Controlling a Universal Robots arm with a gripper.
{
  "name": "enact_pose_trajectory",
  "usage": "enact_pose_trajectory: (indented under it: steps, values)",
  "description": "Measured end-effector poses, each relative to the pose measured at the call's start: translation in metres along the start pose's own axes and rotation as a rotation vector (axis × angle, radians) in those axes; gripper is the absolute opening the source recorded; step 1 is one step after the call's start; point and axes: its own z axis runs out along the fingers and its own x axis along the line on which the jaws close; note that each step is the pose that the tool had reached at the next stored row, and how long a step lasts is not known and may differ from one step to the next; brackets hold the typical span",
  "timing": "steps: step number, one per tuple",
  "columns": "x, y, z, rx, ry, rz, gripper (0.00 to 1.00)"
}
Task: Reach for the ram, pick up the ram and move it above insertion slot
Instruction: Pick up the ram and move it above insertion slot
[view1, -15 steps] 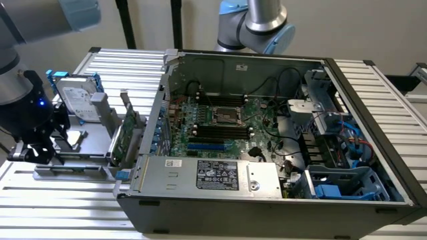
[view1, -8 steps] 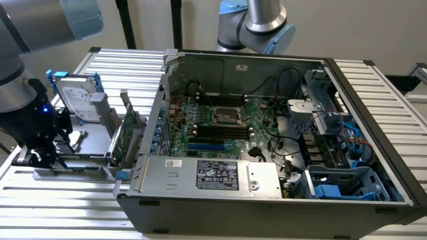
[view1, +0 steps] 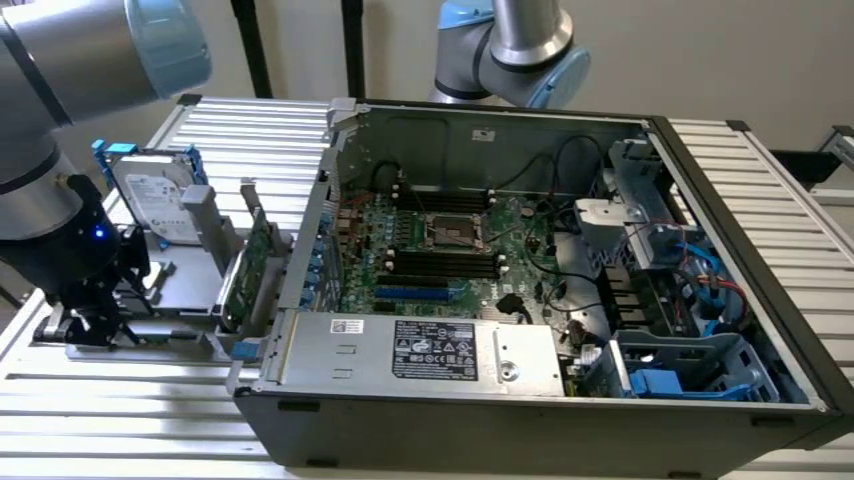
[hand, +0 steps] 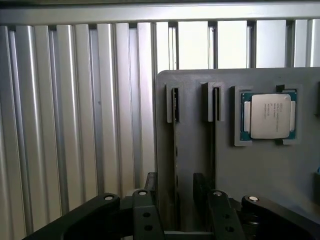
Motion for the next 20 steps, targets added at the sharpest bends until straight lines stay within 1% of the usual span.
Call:
enact_pose_trajectory:
  steps: [7,11,13,16,17,18,20]
  values:
    - [0.000,0.0000,0.0127,0.0000,-0.0001,0.004,0.42]
    - [0.000,0.0000,0.0177,-0.0001,-0.0014,0.004,0.42]
    - [0.000,0.0000,0.0187,-0.0003,-0.0046,0.003,0.42]
    - [0.000,0.0001,0.0206,-0.0006,-0.0152,0.003,0.42]
    - [0.000,0.0002,0.0212,-0.0006,-0.0177,0.003,0.42]
    - [0.000,0.0003,0.0217,-0.0007,-0.0189,0.003,0.42]
    - [0.000,0.0004,0.0223,-0.0010,-0.0192,0.003,0.42]
